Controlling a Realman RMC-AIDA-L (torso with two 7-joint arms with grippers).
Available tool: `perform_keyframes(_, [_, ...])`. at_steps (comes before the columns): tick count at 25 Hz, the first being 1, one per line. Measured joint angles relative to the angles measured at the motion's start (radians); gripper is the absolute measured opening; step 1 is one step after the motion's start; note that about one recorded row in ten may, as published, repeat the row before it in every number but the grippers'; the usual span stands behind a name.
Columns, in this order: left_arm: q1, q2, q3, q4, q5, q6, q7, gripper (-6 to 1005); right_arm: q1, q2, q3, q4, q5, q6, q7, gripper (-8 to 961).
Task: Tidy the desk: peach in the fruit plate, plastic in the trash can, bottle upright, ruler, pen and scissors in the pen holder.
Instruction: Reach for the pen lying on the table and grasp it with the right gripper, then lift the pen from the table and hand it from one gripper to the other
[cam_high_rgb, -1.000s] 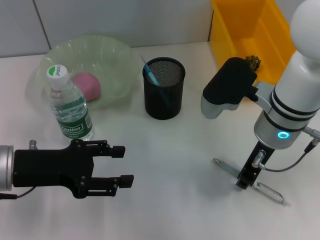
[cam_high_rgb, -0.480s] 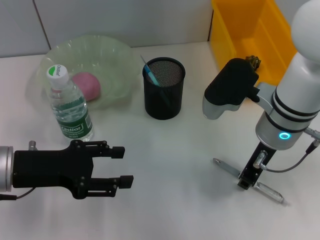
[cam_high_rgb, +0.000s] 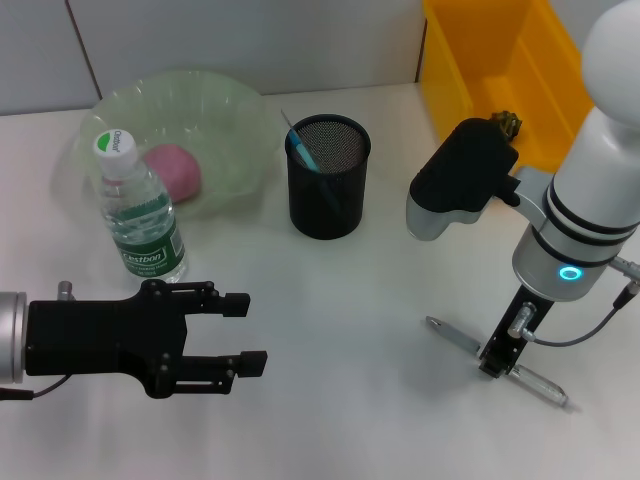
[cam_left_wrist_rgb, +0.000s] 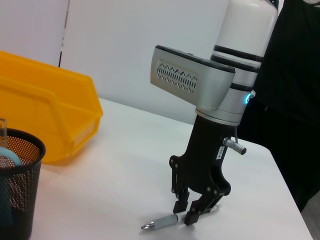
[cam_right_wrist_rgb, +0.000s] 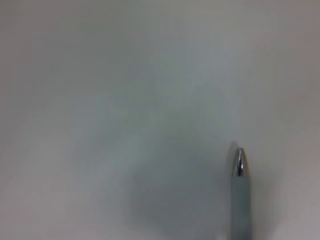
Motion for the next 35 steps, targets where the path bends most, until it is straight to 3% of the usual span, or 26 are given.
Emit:
perform_keyframes(21, [0.003, 0.0, 0.0, 0.0, 0.0, 0.0, 0.0, 631, 0.0, -0.001, 0.003, -0.024, 0.003, -0.001, -0.003, 124])
perform_keyframes(35, [0.006, 0.014, -0.017, 0.022, -0.006, 0.021, 0.001, 629, -0.068, -0.007, 0.245, -0.109, 0.222, -0.059, -0.07, 124])
